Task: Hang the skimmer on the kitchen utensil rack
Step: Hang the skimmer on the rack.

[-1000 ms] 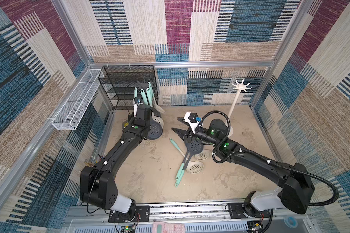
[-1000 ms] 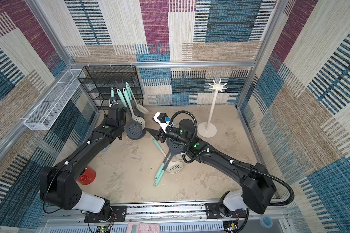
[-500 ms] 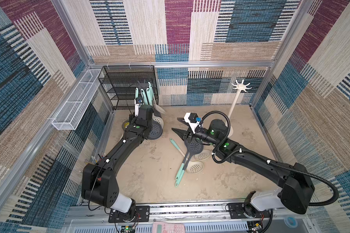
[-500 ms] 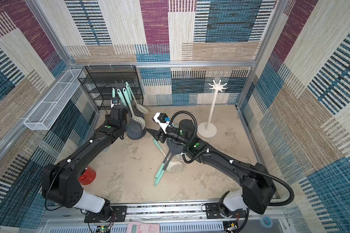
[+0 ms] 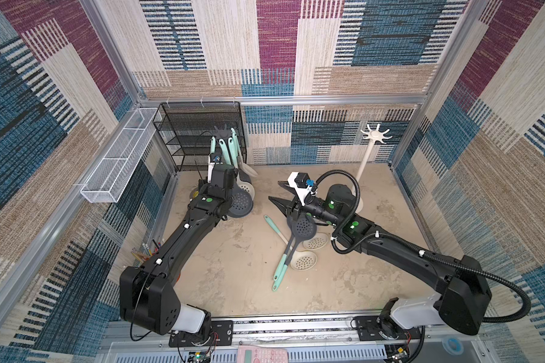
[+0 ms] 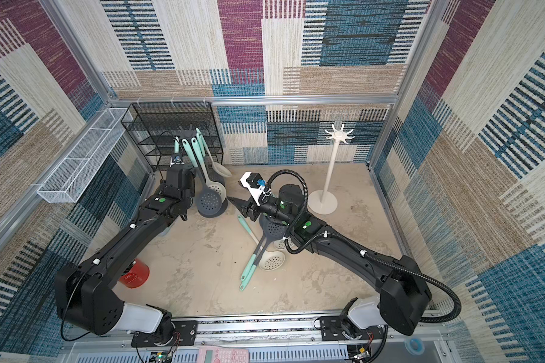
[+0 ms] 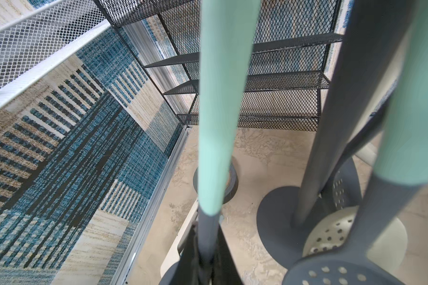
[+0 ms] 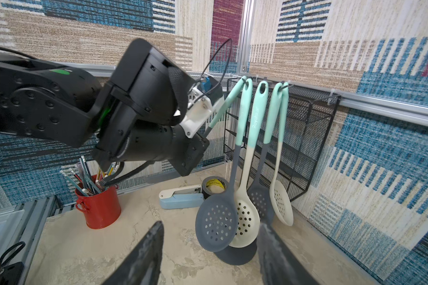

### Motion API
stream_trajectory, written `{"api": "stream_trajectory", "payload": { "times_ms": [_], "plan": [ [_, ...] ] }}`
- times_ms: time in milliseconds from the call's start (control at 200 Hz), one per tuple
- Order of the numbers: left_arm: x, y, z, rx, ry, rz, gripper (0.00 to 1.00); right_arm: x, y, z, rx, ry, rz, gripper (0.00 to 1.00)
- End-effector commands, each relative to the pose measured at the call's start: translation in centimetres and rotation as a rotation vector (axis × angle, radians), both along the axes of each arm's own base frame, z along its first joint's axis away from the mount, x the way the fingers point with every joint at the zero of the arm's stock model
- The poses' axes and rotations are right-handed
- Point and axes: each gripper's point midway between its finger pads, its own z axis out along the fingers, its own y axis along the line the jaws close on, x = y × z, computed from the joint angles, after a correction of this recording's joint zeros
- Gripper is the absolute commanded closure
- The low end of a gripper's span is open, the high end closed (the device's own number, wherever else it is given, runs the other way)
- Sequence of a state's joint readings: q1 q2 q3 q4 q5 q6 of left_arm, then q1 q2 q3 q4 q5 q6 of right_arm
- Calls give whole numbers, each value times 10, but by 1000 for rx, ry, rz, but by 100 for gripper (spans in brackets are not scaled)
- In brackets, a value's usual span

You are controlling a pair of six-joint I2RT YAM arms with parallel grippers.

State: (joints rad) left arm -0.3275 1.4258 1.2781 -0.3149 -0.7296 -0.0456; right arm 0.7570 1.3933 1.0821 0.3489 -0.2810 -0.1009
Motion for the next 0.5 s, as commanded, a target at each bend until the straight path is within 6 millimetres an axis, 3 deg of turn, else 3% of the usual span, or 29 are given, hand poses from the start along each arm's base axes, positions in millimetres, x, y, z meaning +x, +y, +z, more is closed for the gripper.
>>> {"api": "stream_trajectory", "payload": {
  "times_ms": [0,336,496],
  "plan": [
    [-6,-6,8,-41,7,-54,81,9,-7,-6,-9,58,-68,38],
    [-31,-16,22,-131,59,-153,44,35,-30,-38,-24,173,-263,33],
    [-53,-20,26,-192,63,-201,36,41,-50,-57,-4,247,-336,28]
  ]
}}
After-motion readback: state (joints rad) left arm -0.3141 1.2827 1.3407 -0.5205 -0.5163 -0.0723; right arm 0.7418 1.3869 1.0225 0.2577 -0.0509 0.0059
